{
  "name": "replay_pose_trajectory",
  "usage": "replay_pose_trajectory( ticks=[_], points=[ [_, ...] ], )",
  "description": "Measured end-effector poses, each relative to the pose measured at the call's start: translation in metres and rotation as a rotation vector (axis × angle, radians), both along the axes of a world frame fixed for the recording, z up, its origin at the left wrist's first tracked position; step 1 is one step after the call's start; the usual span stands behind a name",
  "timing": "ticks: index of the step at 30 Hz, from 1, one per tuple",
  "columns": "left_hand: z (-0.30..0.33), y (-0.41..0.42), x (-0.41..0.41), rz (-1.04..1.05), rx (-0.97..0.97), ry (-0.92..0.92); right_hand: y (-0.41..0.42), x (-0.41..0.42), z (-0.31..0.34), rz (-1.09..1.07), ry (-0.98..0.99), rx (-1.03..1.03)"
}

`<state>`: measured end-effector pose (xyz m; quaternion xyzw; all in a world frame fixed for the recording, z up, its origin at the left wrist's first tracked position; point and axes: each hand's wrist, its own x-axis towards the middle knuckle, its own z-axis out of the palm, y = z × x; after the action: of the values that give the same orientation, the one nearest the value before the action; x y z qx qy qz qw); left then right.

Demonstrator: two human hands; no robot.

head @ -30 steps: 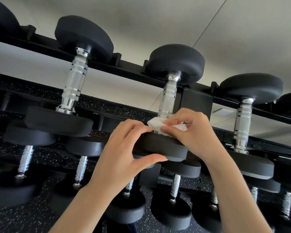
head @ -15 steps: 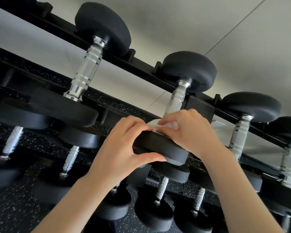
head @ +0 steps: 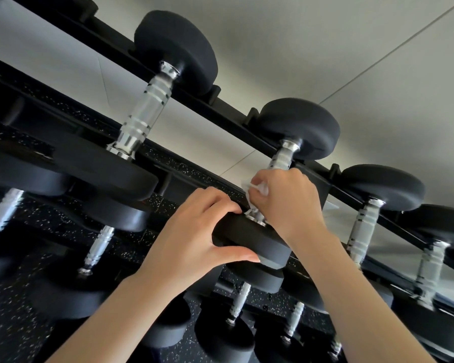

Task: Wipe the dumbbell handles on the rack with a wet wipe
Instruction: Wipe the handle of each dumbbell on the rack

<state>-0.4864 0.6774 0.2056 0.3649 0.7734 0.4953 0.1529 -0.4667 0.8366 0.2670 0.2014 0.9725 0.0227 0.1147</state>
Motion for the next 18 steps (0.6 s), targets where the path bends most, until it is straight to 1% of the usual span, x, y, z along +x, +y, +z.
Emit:
replay_pose_trajectory(
  ticks=[2,4,7,11,16,18],
  points=[
    [0.000,-0.001,-0.001,-0.006,-0.005,0.001,0.000,-0.002,-0.003,0.028,-0.002,0.065],
    [0.000,-0.001,-0.001,-0.014,-0.004,0.009,0.005,-0.005,0.000,0.036,0.040,0.115],
    [0.000,-0.002,-0.001,-0.011,0.001,0.017,0.019,-0.016,0.007,-0.011,0.150,0.102],
    [-0.001,-0.002,0.000,-0.011,0.004,0.016,0.034,-0.027,0.006,-0.033,0.216,0.075],
    [-0.001,-0.001,-0.002,-0.023,0.000,0.019,0.042,-0.030,-0.006,-0.012,0.447,0.125],
    [-0.001,-0.001,-0.003,-0.024,0.006,0.026,0.041,-0.027,-0.008,-0.033,0.523,0.073]
  ],
)
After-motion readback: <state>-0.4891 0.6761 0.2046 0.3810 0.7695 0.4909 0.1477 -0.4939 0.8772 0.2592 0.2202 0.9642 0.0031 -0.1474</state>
